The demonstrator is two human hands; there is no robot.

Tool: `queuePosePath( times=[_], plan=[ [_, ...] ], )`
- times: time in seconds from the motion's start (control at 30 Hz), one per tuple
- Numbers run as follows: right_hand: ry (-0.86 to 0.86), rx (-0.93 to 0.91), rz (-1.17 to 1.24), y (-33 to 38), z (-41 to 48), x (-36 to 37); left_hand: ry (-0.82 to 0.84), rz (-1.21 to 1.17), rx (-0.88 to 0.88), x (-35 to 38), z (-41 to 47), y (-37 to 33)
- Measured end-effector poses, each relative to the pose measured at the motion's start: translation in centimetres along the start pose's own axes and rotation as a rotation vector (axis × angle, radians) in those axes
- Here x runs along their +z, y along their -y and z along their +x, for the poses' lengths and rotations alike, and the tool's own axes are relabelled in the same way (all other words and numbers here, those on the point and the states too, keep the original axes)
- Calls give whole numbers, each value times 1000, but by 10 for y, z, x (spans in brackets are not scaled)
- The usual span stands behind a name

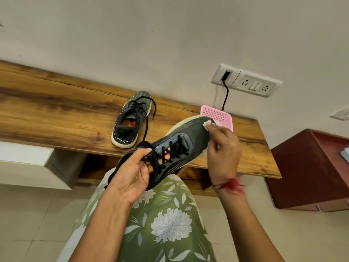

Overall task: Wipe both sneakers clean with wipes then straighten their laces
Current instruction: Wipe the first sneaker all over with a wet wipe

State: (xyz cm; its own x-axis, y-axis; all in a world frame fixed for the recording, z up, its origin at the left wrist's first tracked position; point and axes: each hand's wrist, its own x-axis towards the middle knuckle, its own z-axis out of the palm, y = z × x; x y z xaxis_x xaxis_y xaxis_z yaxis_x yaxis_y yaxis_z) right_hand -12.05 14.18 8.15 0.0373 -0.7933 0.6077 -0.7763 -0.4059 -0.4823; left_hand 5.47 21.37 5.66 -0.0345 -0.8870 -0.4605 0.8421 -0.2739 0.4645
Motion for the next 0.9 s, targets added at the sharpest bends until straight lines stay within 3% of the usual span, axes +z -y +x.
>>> queuePosePath(
  times=[0.1, 0.27, 0.43, 0.53, 0.7, 0.9],
  plan=[
    [109, 9, -60, 5, -19, 18, -1, 33, 7, 3, 0, 5],
    [227, 101, 263, 18, -50, 13, -46, 63, -1, -10, 0, -1],
    [7, 68, 147, 8, -24, 7, -19, 112, -8, -5, 1, 2],
    [100, -44, 18, 7, -32, 19, -6, 110, 12, -2, 0, 5],
    [289, 20, 138, 7, -58, 12, -76, 153, 50, -15, 2, -1],
    [-63, 81, 165, 11, -14, -12, -122, 375, 66, -6, -3, 4]
  ],
)
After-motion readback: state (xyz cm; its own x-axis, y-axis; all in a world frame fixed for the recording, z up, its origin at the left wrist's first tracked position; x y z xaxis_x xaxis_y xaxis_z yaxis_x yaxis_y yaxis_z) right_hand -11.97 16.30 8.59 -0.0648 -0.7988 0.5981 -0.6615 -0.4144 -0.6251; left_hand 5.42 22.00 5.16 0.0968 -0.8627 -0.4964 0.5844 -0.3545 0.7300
